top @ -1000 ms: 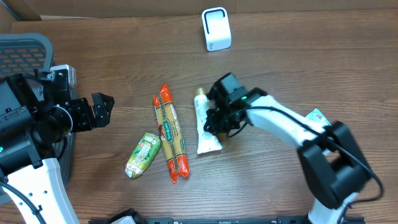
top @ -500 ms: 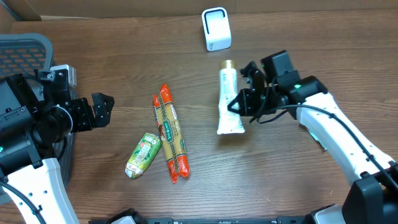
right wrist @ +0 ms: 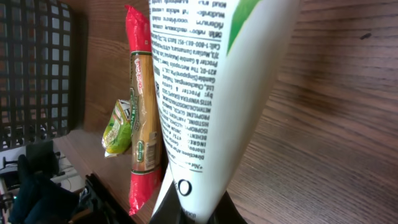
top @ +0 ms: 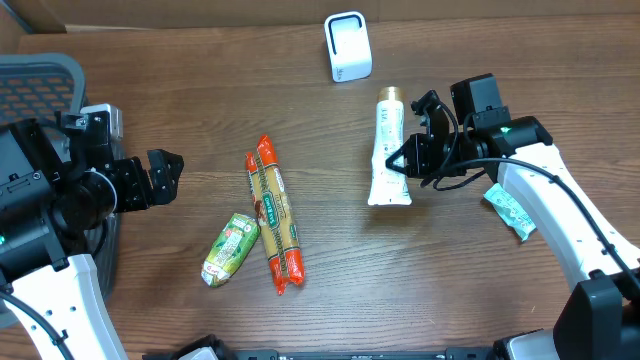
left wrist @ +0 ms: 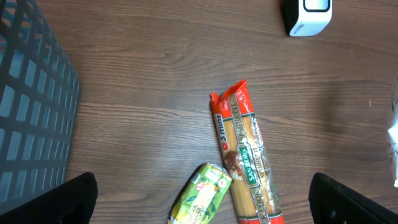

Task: Scan the item barcode
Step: 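Carry the toothpaste tube with the right gripper toward the white scanner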

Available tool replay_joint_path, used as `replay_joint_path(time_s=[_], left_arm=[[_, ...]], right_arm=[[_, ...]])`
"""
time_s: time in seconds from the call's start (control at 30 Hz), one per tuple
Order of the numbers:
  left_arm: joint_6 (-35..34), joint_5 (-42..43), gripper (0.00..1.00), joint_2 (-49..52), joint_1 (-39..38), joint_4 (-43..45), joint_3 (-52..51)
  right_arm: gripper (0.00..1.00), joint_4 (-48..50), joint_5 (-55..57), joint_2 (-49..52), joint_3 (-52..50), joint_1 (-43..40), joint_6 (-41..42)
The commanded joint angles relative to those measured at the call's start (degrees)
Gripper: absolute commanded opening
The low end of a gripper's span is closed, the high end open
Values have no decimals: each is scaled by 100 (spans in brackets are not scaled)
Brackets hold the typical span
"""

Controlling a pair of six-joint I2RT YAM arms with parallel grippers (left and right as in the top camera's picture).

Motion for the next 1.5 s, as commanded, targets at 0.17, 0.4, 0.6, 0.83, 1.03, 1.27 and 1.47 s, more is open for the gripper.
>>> replay_joint_path(time_s=[0.17, 0.4, 0.6, 0.83, 1.03, 1.27, 1.47], left_arm=[[129, 105, 100, -2, 31, 17, 9], [129, 105, 100, 0, 31, 17, 9], [129, 105, 99, 0, 31, 17, 9], [129, 105, 100, -2, 31, 17, 9], [129, 105, 99, 0, 31, 17, 9], [129, 105, 99, -2, 31, 17, 9], [129, 105, 100, -2, 31, 17, 9]], right_arm=[[4, 57, -264, -273, 72, -26, -151], [4, 57, -264, -273, 72, -26, -168], [4, 57, -262, -273, 72, -26, -192], [4, 61, -262, -273, 72, -26, -195], [4, 52, -262, -273, 72, -26, -280], [4, 50, -260, -273, 76, -26, -295], [4, -94, -131, -273, 271, -26, -299]])
